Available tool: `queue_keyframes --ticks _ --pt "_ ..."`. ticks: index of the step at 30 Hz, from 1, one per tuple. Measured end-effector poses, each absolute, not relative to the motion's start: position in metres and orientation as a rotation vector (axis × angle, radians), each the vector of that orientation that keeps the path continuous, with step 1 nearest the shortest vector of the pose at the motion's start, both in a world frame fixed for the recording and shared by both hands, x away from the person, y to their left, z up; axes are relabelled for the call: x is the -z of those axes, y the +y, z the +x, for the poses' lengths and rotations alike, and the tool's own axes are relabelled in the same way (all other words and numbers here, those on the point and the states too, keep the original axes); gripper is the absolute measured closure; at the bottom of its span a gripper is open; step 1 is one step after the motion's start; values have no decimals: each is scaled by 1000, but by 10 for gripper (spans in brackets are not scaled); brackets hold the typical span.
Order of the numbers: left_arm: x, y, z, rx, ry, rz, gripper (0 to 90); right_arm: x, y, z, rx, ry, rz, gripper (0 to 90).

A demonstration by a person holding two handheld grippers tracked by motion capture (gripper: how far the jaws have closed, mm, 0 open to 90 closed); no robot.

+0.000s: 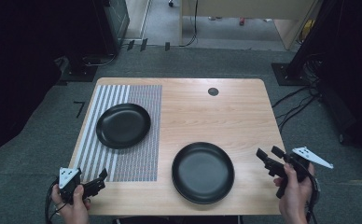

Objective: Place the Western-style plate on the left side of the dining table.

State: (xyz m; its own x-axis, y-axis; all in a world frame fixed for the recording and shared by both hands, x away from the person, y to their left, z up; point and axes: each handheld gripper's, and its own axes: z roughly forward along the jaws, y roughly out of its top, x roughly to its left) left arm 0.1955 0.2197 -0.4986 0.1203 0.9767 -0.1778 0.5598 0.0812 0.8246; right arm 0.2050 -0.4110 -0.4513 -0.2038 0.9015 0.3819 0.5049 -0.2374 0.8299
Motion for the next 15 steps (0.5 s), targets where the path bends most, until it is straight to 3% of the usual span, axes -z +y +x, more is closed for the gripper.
queue_keyframes --ticks 6,15 --pt "502 228 188 -657 1538 1619 0 463 -448 181 -1353 1573 1728 236" --pt "506 239 184 -663 1556 1626 0 482 -467 158 -1239 1555 1737 239"
